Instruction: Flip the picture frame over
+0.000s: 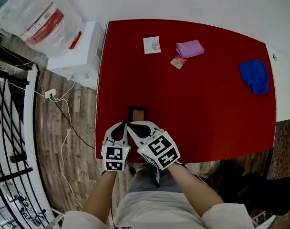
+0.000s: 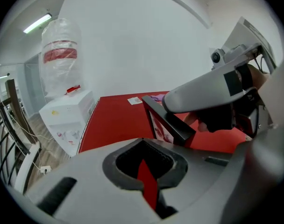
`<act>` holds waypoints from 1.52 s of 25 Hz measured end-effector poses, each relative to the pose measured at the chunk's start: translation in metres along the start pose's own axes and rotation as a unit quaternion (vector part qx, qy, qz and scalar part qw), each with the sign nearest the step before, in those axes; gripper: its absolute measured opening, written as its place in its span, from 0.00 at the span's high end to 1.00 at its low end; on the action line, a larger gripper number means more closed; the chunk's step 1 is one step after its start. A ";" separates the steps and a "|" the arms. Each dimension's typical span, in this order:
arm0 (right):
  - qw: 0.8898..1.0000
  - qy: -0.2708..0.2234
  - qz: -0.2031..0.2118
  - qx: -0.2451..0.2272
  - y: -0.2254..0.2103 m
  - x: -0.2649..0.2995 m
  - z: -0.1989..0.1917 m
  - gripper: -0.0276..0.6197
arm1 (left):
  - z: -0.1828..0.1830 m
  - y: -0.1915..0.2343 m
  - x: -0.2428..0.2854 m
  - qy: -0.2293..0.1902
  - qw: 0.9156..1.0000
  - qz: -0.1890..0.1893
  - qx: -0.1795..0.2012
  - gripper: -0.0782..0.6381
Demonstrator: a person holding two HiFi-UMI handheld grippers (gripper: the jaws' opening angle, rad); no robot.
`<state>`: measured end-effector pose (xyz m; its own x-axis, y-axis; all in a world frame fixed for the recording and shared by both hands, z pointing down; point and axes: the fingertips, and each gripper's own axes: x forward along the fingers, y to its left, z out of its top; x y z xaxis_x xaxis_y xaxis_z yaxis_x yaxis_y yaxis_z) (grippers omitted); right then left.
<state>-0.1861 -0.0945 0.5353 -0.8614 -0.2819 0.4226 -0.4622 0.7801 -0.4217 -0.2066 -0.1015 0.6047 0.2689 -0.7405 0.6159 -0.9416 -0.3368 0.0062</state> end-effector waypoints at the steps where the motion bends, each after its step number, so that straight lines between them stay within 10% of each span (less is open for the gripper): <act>1: 1.000 0.000 0.001 -0.002 0.002 0.005 0.000 0.95 | -0.004 0.005 -0.001 0.003 1.000 0.002 -0.008 0.88; 7: 0.994 -0.021 -0.101 0.039 -0.040 -0.012 -0.005 0.95 | -0.024 0.024 0.003 0.019 1.000 0.001 -0.012 0.88; 14: 0.950 0.136 -0.281 0.026 -0.147 -0.024 -0.098 0.95 | -0.045 0.028 0.017 0.051 0.999 -0.018 -0.004 0.88; 29: 0.956 0.213 -0.199 0.021 -0.150 -0.036 -0.136 0.95 | -0.087 -0.006 0.028 0.088 0.995 -0.025 -0.023 0.88; 38: 0.948 0.201 -0.238 0.061 -0.154 -0.090 -0.163 0.95 | -0.067 -0.047 0.050 0.082 0.994 -0.066 -0.015 0.88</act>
<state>-0.0033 -0.0981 0.6931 -0.4098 -0.3310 0.8500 -0.8211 0.5396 -0.1858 -0.1621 -0.0839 0.6878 0.3567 -0.5850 0.7284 -0.9062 -0.4062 0.1175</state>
